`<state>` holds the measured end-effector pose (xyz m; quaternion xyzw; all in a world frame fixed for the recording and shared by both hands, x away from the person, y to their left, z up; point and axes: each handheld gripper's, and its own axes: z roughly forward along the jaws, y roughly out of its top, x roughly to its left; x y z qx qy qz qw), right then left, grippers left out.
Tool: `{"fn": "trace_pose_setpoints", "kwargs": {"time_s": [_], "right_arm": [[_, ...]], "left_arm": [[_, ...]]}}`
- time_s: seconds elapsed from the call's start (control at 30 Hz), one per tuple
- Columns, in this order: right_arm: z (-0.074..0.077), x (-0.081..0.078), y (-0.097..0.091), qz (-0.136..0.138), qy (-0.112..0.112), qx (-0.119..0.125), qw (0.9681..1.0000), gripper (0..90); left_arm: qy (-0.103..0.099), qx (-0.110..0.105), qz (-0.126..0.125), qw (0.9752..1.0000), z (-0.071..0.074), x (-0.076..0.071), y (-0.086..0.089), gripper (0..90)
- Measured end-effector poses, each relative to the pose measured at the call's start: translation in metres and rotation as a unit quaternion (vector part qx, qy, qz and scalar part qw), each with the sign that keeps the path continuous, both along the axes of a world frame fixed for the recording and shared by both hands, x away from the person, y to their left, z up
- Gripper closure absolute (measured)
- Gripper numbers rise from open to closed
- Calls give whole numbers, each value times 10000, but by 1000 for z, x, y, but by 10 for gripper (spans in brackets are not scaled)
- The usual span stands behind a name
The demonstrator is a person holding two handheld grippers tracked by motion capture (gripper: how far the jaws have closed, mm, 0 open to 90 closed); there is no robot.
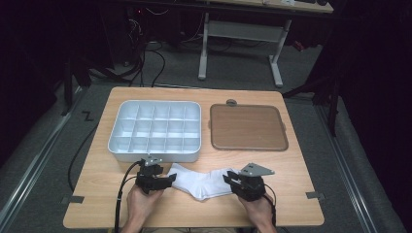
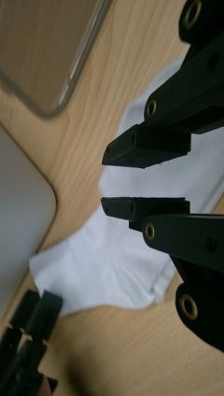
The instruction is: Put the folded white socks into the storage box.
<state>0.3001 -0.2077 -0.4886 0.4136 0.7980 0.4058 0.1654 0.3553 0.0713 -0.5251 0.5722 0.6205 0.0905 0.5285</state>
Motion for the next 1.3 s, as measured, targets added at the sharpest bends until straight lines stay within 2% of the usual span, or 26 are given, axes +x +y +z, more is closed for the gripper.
{"fn": "trace_pose_setpoints", "kwargs": {"time_s": [0.2,0.37,0.47,0.6,0.77,0.97,1.07,1.13,1.23,1.3], "right_arm": [[-15,2,42,564,207,-47,9982,758],[-20,4,58,710,235,-134,9971,759],[-23,5,64,717,279,-205,9968,759],[-27,4,65,715,317,-334,9964,759],[-37,3,66,726,350,-531,9953,764],[-39,0,67,734,223,-557,9955,786],[-40,-1,68,733,174,-611,9953,791],[-39,-1,69,743,179,-623,9951,794],[-39,0,69,763,180,-651,9948,797],[-39,0,70,763,195,-654,9947,799]], "left_arm": [[27,204,11,9998,-4,-1,-3,390],[-2,265,6,9996,-5,-2,-5,412],[-77,404,-30,9991,-6,-4,-6,434],[-71,425,-106,9990,-5,-6,-7,518],[-20,349,-204,9992,-4,-7,-9,645],[39,151,-331,9993,-2,-7,-5,755],[-47,43,-353,9994,2,-9,-4,777],[-109,-107,-351,9993,6,-11,-2,784],[-136,-328,-355,9987,12,-12,2,787],[-123,-359,-390,9985,14,-12,4,790]]}}
